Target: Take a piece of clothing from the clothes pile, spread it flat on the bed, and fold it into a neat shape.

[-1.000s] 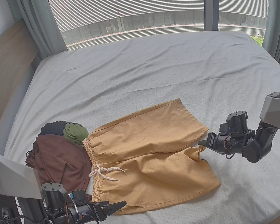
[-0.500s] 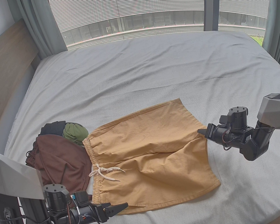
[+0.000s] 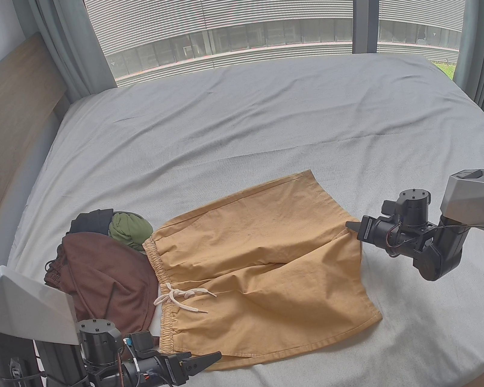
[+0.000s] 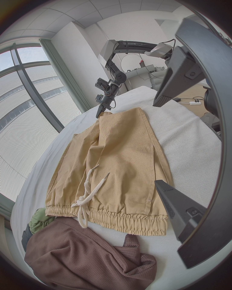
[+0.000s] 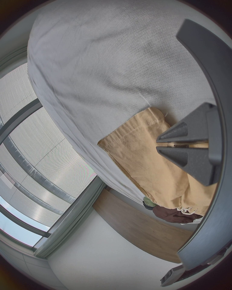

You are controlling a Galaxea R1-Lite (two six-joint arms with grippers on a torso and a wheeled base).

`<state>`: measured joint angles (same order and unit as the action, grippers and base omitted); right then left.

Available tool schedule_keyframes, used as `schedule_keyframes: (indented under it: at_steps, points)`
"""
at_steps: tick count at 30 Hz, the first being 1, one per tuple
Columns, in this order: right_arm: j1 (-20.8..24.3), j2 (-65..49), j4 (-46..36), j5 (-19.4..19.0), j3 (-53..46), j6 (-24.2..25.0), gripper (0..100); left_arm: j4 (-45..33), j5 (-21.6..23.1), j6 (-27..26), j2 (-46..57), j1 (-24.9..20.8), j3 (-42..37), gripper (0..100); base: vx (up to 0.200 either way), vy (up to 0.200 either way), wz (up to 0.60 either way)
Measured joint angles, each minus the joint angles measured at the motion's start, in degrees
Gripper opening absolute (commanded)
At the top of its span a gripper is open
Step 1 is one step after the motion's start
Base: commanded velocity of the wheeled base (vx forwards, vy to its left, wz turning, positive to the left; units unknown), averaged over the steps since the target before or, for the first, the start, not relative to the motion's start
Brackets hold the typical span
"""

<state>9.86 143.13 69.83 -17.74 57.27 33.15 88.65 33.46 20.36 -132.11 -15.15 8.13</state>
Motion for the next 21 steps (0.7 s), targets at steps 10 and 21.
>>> schedule_keyframes:
  at_steps: [10, 21]
  points:
    - [-1.05, 1.63, 1.78, 0.01, 0.72, -0.66, 0, 0.02, -0.16, -0.02, -0.55, 0.22, 0.13, 100, 0.0, 0.0, 0.0]
    - [-1.85, 2.11, 3.57, 0.0, 0.89, -1.07, 0, 0.0, -0.32, 0.0, -1.29, 0.63, 0.24, 100, 0.0, 0.0, 0.0]
